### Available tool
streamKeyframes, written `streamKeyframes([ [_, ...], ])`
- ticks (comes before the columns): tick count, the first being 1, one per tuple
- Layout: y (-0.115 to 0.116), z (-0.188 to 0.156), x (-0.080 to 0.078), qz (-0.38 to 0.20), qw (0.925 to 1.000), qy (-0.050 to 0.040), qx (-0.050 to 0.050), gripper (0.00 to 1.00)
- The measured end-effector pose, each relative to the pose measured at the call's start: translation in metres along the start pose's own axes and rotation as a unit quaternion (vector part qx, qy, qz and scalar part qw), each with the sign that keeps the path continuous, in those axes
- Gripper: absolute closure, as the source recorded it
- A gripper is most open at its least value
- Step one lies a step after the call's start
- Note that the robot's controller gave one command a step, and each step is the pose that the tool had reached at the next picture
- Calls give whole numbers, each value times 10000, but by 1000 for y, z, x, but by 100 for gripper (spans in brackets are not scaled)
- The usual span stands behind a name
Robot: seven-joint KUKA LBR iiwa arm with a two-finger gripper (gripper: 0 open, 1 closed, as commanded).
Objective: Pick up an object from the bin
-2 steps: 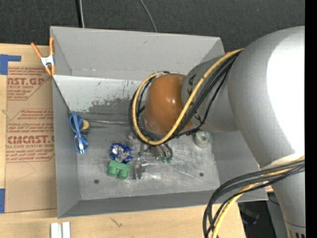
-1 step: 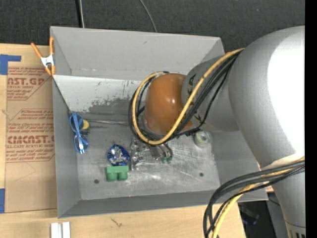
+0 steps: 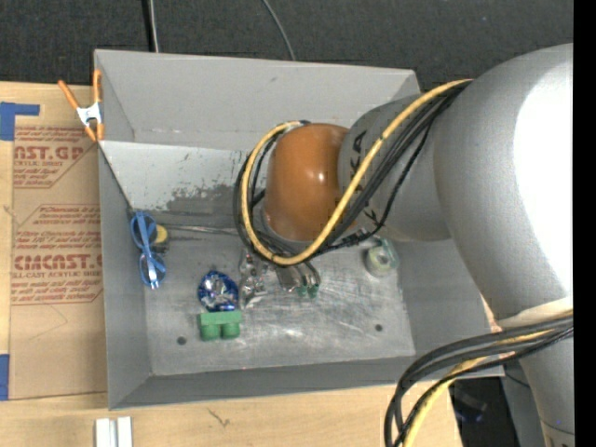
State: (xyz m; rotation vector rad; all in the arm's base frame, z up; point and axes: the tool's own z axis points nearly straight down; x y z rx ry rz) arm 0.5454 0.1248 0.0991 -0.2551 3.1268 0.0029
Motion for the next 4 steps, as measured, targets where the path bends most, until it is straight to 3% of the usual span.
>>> streamKeyframes([
  [1, -1, 2, 1, 2, 10000, 15, 3, 0],
  [2, 28, 26, 15, 222, 9997, -41, 6, 0],
  [3, 28, 24, 14, 217, 9998, -38, -2, 100],
  [4, 51, -137, 21, -359, 9994, -27, -1, 100],
])
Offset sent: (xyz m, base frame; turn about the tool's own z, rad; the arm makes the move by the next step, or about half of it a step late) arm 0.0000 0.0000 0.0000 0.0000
